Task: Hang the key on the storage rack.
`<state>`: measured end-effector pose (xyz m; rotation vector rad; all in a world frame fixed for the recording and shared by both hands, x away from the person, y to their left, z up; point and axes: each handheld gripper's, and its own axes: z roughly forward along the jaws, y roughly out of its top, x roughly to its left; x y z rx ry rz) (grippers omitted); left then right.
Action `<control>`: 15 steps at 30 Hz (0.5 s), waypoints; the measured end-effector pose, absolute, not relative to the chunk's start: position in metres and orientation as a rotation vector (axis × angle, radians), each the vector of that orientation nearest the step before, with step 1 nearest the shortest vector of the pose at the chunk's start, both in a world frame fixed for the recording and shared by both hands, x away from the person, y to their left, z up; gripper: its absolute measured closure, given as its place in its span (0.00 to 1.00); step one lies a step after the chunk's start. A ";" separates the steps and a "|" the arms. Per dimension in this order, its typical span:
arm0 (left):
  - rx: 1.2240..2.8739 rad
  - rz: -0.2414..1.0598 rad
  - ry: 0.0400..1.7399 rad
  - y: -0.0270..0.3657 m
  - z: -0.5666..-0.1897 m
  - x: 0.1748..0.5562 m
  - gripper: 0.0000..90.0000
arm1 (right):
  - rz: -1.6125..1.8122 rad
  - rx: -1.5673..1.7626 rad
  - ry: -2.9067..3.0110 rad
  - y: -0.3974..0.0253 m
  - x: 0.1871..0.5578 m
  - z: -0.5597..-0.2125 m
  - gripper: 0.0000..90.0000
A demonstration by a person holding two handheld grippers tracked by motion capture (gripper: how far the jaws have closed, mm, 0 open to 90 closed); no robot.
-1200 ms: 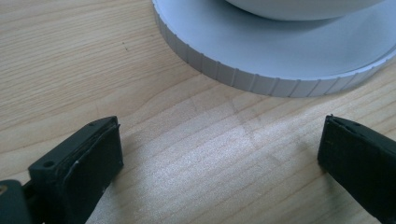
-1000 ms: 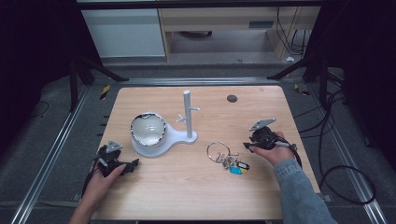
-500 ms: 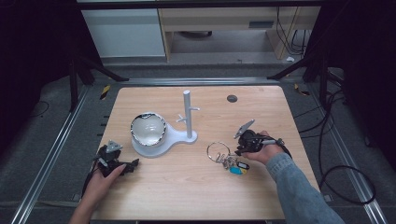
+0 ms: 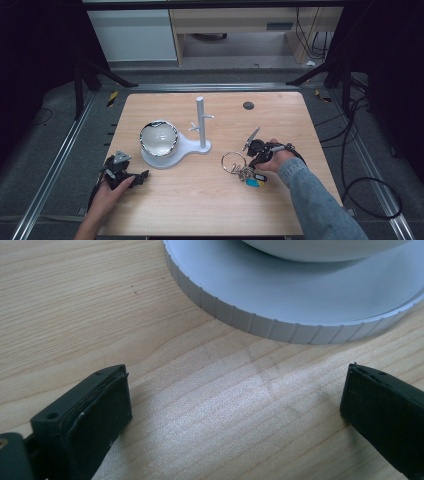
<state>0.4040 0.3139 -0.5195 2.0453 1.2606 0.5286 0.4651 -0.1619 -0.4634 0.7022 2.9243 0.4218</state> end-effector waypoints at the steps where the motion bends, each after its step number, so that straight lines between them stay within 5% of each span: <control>1: 2.045 0.529 1.261 0.314 -0.519 0.404 0.00 | 0.414 0.719 2.921 -0.162 0.465 -0.462 0.98; 15: 2.045 0.529 1.260 0.314 -0.519 0.404 0.00 | 0.340 0.767 2.924 -0.168 0.473 -0.463 0.92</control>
